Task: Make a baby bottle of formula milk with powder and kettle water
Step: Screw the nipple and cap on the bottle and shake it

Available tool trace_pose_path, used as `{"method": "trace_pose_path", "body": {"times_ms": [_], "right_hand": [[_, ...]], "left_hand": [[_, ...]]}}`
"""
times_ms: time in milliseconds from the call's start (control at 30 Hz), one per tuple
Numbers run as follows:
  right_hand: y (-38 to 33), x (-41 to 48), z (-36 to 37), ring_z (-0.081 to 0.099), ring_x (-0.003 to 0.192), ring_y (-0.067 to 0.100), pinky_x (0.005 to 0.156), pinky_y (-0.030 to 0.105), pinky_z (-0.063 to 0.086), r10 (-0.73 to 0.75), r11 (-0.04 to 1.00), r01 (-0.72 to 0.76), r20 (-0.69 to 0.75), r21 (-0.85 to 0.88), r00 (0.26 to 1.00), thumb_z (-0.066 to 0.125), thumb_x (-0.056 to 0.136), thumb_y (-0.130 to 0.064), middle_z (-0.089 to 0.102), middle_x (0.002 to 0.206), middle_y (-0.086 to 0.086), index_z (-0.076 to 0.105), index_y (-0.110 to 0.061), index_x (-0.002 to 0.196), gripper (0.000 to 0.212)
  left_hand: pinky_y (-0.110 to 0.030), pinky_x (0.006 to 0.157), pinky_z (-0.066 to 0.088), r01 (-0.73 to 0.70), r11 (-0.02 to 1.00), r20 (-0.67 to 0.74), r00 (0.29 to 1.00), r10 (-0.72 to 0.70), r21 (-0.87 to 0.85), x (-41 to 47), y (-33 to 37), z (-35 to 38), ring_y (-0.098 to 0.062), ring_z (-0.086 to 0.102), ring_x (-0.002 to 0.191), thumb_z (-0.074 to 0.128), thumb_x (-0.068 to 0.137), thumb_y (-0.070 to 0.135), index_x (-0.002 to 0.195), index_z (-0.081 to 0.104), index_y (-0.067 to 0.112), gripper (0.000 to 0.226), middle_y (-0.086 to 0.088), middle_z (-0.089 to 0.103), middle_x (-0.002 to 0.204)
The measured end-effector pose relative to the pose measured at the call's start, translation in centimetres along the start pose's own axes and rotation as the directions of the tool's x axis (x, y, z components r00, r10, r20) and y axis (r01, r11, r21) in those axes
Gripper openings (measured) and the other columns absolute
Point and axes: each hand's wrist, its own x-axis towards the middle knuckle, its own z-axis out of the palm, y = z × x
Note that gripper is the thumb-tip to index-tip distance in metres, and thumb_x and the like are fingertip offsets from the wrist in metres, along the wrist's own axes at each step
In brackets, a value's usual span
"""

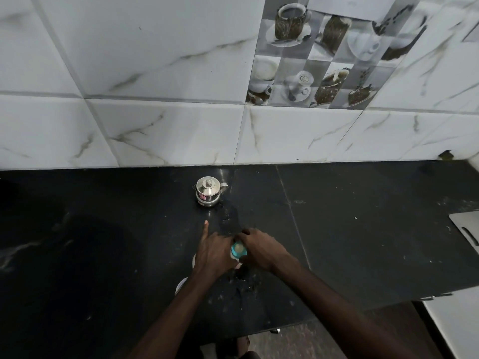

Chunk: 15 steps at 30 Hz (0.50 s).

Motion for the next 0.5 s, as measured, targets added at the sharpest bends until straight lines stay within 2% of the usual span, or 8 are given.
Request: {"method": "trace_pose_path", "body": {"times_ms": [200,400,500], "right_hand": [[0.95,-0.58,0.77,0.064,0.104,0.025,0.080,0.036,0.052,-0.059,0.998,0.060,-0.064,0.021,0.996,0.074,0.086,-0.033,0.058,0.126,0.003,0.055,-0.020,0.133,0.052],[0.26,-0.52,0.81,0.065,0.096,0.031,0.078,0.043,0.056,0.009,1.000,-0.007,-0.080,0.020,0.997,0.074,0.084,-0.039,0.061,0.114,0.008,0.058,-0.013,0.115,0.043],[0.28,-0.47,0.72,0.065,0.100,0.031,0.081,0.044,0.057,0.004,1.000,-0.002,-0.084,0.024,0.996,0.076,0.083,-0.036,0.059,0.121,0.009,0.056,-0.013,0.124,0.051]], "left_hand": [[-0.053,0.127,-0.002,0.012,1.000,0.015,1.000,-0.011,-0.002,0.10,-0.04,0.09,-0.016,0.063,0.116,0.066,0.073,0.074,0.112,0.071,0.034,0.055,0.010,0.076,0.104],[-0.053,0.127,0.000,0.030,0.999,0.006,1.000,-0.031,0.012,0.37,-0.40,0.81,-0.016,0.065,0.111,0.066,0.072,0.076,0.106,0.072,0.035,0.054,0.012,0.077,0.098],[-0.054,0.127,0.002,0.023,1.000,0.002,1.000,-0.023,0.018,0.43,-0.27,0.79,-0.015,0.066,0.112,0.066,0.072,0.077,0.108,0.072,0.033,0.056,0.010,0.077,0.100]]}}
